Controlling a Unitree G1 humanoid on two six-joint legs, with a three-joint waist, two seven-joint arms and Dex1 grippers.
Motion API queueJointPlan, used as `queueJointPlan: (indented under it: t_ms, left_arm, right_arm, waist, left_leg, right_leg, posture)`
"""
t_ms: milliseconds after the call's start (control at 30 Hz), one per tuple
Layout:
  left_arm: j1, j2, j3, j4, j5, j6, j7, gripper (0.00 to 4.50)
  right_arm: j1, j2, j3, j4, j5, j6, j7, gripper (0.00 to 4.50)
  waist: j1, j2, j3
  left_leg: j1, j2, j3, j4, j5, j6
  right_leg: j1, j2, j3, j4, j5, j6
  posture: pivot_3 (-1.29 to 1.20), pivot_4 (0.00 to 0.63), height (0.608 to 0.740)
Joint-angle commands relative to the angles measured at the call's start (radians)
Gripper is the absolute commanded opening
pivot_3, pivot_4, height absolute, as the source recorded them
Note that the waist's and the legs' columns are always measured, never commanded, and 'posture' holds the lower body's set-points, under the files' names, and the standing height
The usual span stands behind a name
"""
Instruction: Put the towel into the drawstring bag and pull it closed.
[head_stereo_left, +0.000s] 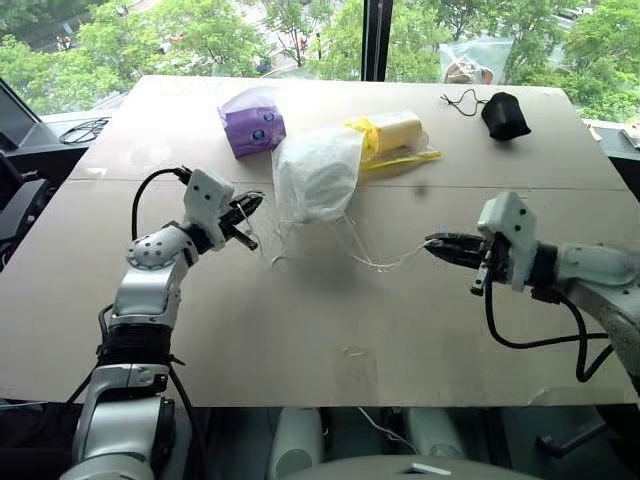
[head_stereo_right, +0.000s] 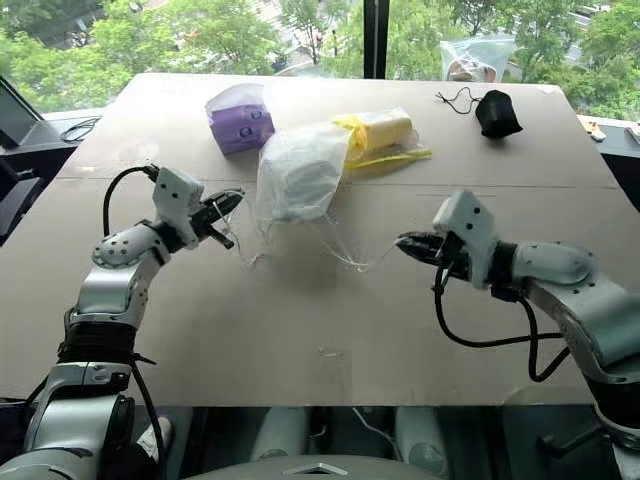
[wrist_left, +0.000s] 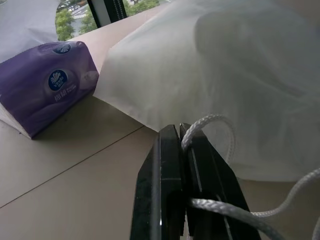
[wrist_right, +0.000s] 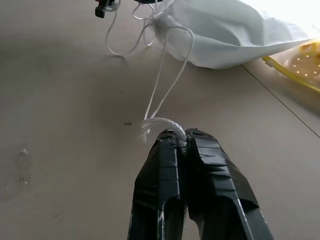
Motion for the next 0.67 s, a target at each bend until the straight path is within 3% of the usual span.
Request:
queueJointPlan:
  t_ms: [33, 67, 333, 367, 500, 667]
  left_arm:
    - [0.058, 0.041, 0.066, -0.107, -0.081, 0.069, -0.063, 0.04]
    - [0.098, 0.057, 0.094, -0.151, -0.121, 0.105, -0.09, 0.58]
    - [0.469, 0.133, 0.307, -0.461, -0.306, 0.295, -0.161, 4.07]
    - [0.504, 0.131, 0.335, -0.49, -0.325, 0.312, -0.155, 4.44]
    - [0.598, 0.117, 0.444, -0.607, -0.402, 0.386, -0.104, 4.44]
    - [0.628, 0.106, 0.521, -0.699, -0.495, 0.466, -0.04, 4.44]
  right_arm:
    - [0.023, 0.015, -0.011, -0.014, -0.063, -0.039, -0.061, 0.0]
    - [0.061, 0.002, -0.027, 0.003, -0.086, -0.069, -0.056, 0.75]
    - [0.366, -0.097, -0.231, -0.021, -0.121, -0.179, 0.021, 4.34]
    - [0.386, -0.086, -0.266, -0.032, -0.105, -0.192, 0.023, 4.35]
    - [0.41, -0.023, -0.381, -0.089, -0.016, -0.214, 0.013, 4.35]
    - [0.368, 0.022, -0.384, -0.118, -0.009, -0.216, -0.048, 4.35]
  waist:
    - [0.004, 0.0, 0.0]
    - [0.005, -0.001, 0.0]
    - [0.013, -0.002, -0.001]
    - [0.012, -0.002, -0.001]
    - [0.01, -0.002, -0.001]
    - [0.01, -0.001, -0.002]
  left_leg:
    - [0.0, 0.0, 0.0, 0.001, 0.0, 0.0]
    - [-0.001, 0.0, 0.0, 0.001, 0.0, 0.0]
    - [-0.002, -0.001, 0.0, -0.001, 0.0, 0.0]
    - [-0.001, -0.001, 0.0, -0.001, 0.0, 0.0]
    - [0.0, 0.001, -0.003, -0.001, -0.002, -0.003]
    - [0.002, 0.001, -0.005, 0.0, -0.003, -0.004]
  right_leg:
    - [0.0, 0.0, 0.0, 0.0, 0.0, 0.0]
    - [0.0, -0.001, 0.0, 0.0, 0.0, 0.0]
    - [0.0, -0.004, 0.0, -0.003, -0.001, 0.001]
    - [0.001, -0.006, 0.0, -0.003, -0.001, 0.001]
    - [0.001, -0.005, -0.002, -0.002, -0.003, -0.003]
    - [0.002, -0.005, -0.002, -0.003, -0.003, -0.005]
  posture:
    - [0.0, 0.15, 0.74]
    - [0.0, 0.15, 0.74]
    - [0.0, 0.15, 0.74]
    - [0.0, 0.15, 0.74]
    - [0.0, 0.15, 0.74]
    - [0.0, 0.15, 0.74]
